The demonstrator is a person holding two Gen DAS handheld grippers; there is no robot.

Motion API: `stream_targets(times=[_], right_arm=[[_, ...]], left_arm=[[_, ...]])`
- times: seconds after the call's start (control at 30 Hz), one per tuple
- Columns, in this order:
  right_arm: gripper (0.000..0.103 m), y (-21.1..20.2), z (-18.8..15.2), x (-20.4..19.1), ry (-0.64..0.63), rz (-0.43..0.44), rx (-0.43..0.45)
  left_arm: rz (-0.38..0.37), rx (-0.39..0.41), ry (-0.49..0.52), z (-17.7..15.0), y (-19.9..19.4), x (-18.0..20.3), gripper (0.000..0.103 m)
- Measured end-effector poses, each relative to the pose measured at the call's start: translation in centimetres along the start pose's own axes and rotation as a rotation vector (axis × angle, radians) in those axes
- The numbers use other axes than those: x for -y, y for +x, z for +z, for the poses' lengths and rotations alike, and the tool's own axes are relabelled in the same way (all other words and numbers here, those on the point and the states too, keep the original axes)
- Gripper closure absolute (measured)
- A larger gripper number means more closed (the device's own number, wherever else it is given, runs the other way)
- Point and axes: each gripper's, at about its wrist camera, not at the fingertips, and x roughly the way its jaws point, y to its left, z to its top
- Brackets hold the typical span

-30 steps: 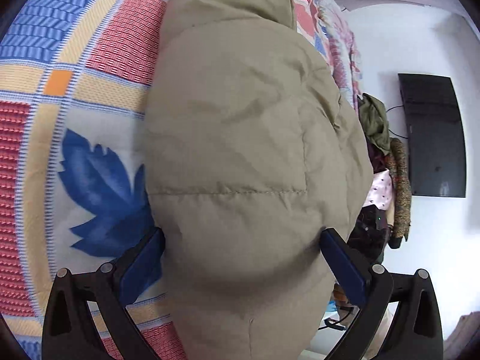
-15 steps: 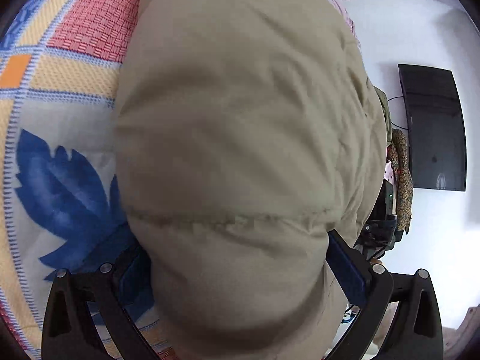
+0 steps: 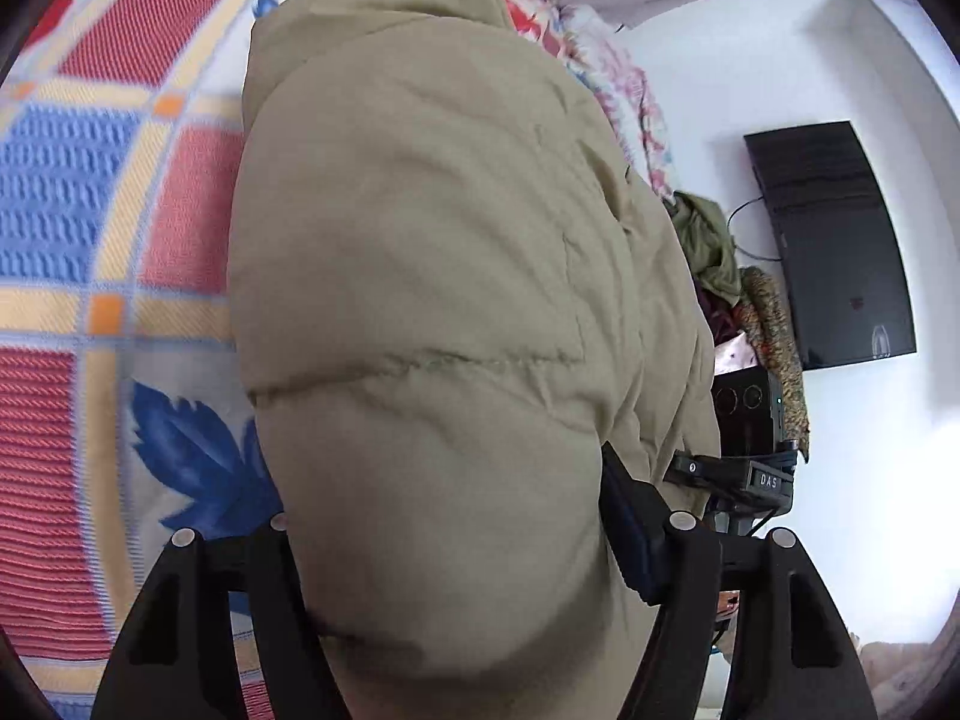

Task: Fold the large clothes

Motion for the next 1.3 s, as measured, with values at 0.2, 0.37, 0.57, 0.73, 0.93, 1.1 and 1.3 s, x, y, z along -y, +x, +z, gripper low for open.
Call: stream_targets(times=[0.2, 0.37, 0.57, 0.73, 0.93, 1.1, 1.3], right_arm=[[0.06, 4.7, 1.9, -6.0, -0.071, 0.063, -0.008], [0.06, 11.6, 3.7, -10.0, -0.095, 0.114, -0.044], [0.06, 20.9, 5.5, -13.1, -0.093, 0.144, -0.097], [0.057, 25.8, 7.3, -13.1, -0.07, 0.054, -0.121], [0.042, 23.6, 7.1, -12.5, -0.01, -0.1, -0.083], [0.041, 16.6, 4.3, -14.2, -0.067, -0.281, 0.061], [0.079, 13.2, 1.2, -18.8, -0.187, -0.227, 0.133]], left_arm=[[0.054, 0.095, 0.015, 2.2, -7.4, -2.1, 0.032], [0.129, 0.166, -0.006, 3.4, -13.5, -6.3, 0.032], [0.196, 0.217, -0.069, 4.2, -17.7, -13.4, 0.031], [0.216, 0.233, -0.145, 3.6, -17.1, -18.4, 0.025], [0.308, 0.244, -0.138, 2.8, -17.6, -17.0, 0.023], [0.434, 0.281, -0.056, 3.2, -21.3, -15.1, 0.023], [0.511, 0.397, 0.015, 7.1, -24.3, -14.0, 0.023]])
